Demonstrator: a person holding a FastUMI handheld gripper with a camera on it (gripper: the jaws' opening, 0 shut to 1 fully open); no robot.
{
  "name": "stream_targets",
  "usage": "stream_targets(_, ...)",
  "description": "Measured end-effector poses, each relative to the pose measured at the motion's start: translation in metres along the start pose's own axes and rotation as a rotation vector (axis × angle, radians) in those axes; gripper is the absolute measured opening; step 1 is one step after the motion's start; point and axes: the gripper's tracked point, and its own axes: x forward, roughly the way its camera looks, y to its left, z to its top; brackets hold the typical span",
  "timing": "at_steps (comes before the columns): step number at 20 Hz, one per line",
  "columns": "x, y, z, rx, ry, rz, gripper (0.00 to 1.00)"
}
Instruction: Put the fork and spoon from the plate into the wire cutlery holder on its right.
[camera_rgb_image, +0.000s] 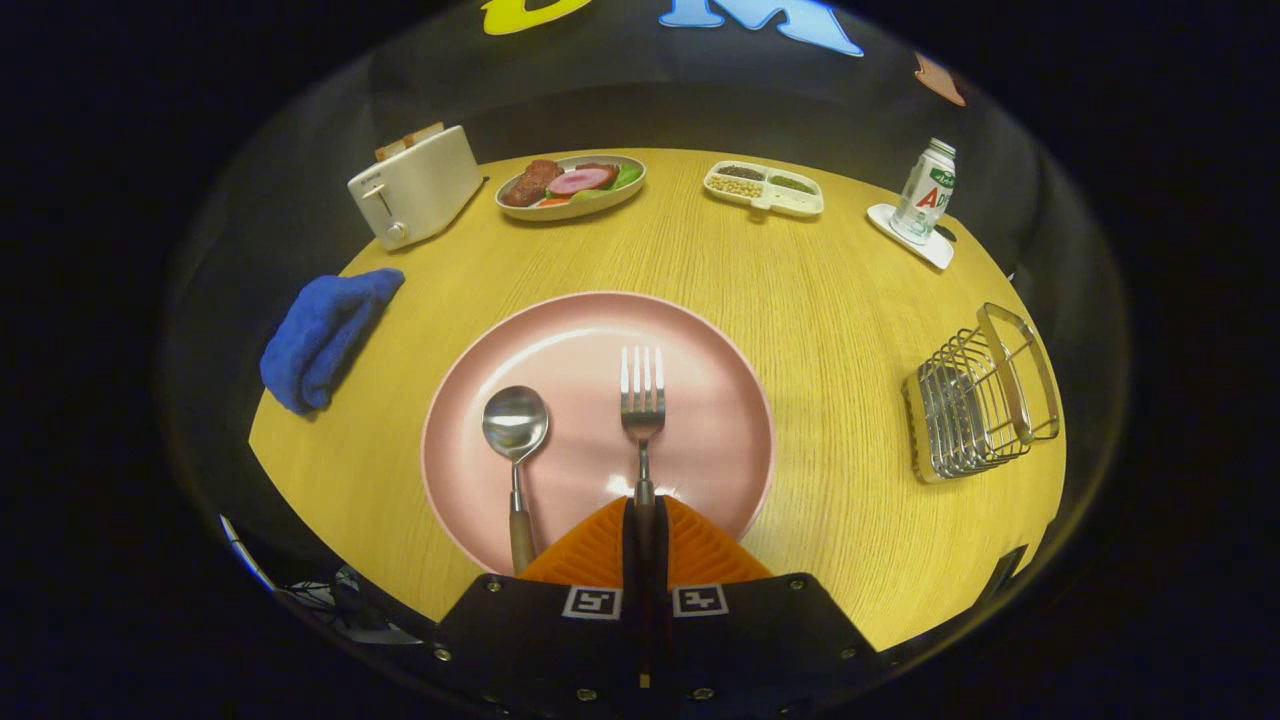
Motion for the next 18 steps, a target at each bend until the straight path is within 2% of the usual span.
stream_targets(7, -0.033, -0.038, 0.03, 0.068, -0.083, -0.046, 0.04)
stream_targets(13, -0.067, -0.101, 0.045, 0.131, -0.132, -0.146, 0.04)
stream_targets(18, -0.082, -0.149, 0.037, 0.173, -0.123, -0.23, 0.04)
